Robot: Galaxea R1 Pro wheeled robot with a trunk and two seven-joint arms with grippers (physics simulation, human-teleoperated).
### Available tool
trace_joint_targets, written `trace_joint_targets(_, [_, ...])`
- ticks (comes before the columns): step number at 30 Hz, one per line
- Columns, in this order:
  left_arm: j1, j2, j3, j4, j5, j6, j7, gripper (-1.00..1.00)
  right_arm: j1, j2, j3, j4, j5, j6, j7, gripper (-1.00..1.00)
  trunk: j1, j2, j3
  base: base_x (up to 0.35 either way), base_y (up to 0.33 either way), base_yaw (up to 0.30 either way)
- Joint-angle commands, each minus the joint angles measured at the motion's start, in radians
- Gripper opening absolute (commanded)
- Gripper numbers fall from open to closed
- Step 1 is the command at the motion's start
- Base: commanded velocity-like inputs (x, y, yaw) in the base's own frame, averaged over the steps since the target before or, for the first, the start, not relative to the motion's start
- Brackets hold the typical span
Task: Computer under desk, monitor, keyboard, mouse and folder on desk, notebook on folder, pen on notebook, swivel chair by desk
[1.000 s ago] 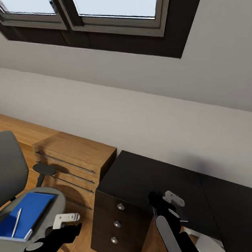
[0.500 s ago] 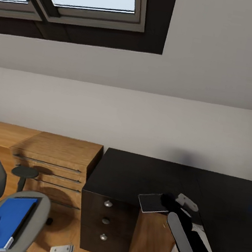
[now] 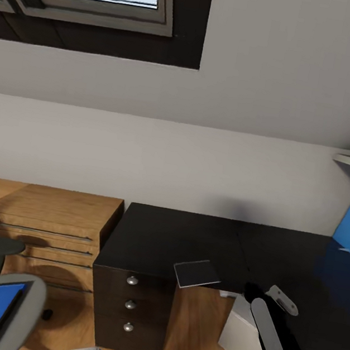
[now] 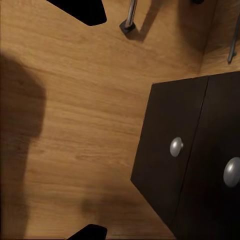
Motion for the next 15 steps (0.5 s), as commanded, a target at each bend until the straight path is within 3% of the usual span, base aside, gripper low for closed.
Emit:
trace_joint_targets(1, [0.0, 0.0, -0.002, -0.003, 0.01, 0.004, 0.008, 1.0, -0.001, -0.001, 0.003, -0.001, -0.007, 0.001, -0.009, -1.0, 0.0, -0.001, -0.002, 0.0, 0.0, -0.245])
trace_joint_targets(15, [0.0, -0.001, -0.004, 0.02, 0.01, 0.004, 0.008, 1.0, -0.001, 0.0, 0.014, -0.006, -0.002, 0.007, -0.014, -1.0, 0.0, -0.001, -0.003, 0.0, 0.0, -0.252])
